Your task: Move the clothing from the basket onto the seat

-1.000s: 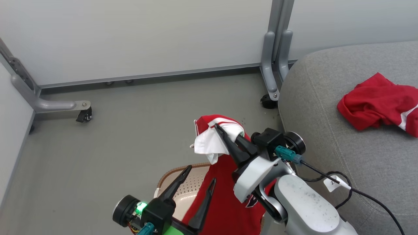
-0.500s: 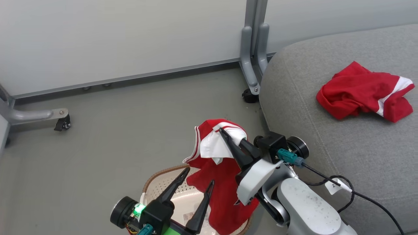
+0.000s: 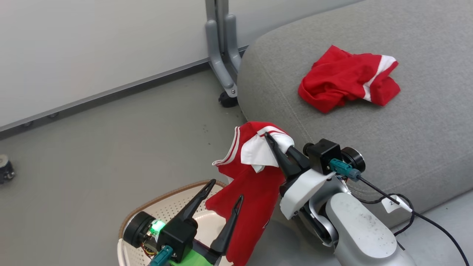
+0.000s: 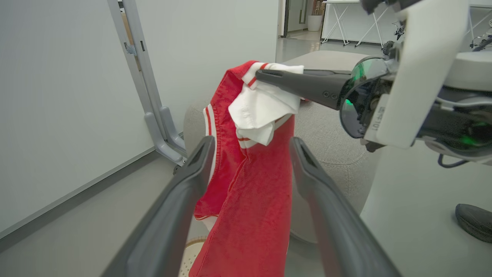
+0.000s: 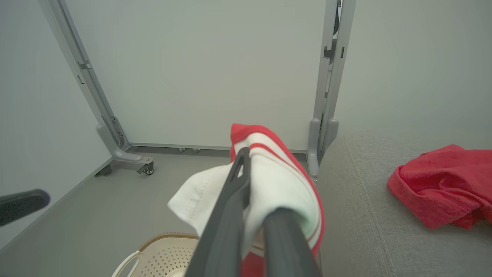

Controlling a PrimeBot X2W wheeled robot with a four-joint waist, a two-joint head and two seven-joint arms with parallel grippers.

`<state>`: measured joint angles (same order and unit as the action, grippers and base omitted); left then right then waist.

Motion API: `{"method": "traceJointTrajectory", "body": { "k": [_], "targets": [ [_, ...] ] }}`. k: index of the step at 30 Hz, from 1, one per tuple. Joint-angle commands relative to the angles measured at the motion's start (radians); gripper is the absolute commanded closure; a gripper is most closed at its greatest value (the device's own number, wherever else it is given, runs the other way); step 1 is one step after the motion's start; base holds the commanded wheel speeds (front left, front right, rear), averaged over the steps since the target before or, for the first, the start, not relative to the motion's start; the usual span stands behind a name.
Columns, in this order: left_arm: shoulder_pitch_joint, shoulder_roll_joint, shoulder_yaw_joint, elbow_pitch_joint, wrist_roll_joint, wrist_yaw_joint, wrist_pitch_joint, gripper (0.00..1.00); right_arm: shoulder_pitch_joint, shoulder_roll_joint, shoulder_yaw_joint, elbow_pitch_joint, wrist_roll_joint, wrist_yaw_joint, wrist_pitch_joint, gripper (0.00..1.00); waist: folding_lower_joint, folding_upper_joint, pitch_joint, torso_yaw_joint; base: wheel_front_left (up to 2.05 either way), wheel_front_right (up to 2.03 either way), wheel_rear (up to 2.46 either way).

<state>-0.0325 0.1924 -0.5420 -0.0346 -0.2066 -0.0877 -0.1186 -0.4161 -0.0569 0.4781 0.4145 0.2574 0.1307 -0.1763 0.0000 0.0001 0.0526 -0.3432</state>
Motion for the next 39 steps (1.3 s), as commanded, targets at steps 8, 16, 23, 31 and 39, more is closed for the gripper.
{"method": "traceJointTrajectory", "body": {
  "k": [8, 16, 23, 31, 39],
  "targets": [
    [-0.051, 0.015, -0.005, -0.015, -0.005, -0.004, 0.016, 0.0, -0.014, -0.025, -0.053, -0.028, -0.016, 0.0, -0.001, 1.0, 0.0, -0.0001, 0.084, -0.191, 0.0, 0.0, 0.0],
    [-0.095, 0.037, -0.009, -0.038, 0.004, -0.007, 0.042, 0.0, -0.119, -0.074, -0.12, -0.079, -0.02, 0.0, -0.032, 1.0, 0.0, -0.0001, 0.16, -0.209, 0.0, 0.0, 0.0],
    [-0.164, 0.045, -0.019, -0.055, 0.022, -0.014, 0.055, 0.0, -0.35, -0.193, -0.234, -0.102, -0.047, -0.001, -0.039, 1.0, 0.0, -0.0001, 0.237, -0.135, 0.0, 0.0, 0.0],
    [-0.267, 0.063, -0.035, -0.094, 0.055, -0.024, 0.062, 0.0, -0.659, -0.395, -0.395, -0.103, -0.05, -0.001, -0.007, 1.0, 0.0, -0.0001, 0.356, -0.017, 0.0, 0.0, 0.0],
    [-0.382, 0.065, -0.032, -0.095, 0.076, -0.027, 0.023, 0.0, -0.71, -0.523, -0.499, 0.074, 0.011, -0.001, -0.016, 1.0, 0.0, -0.0001, 0.49, 0.078, 0.0, 0.0, 0.0]
  ]
}}
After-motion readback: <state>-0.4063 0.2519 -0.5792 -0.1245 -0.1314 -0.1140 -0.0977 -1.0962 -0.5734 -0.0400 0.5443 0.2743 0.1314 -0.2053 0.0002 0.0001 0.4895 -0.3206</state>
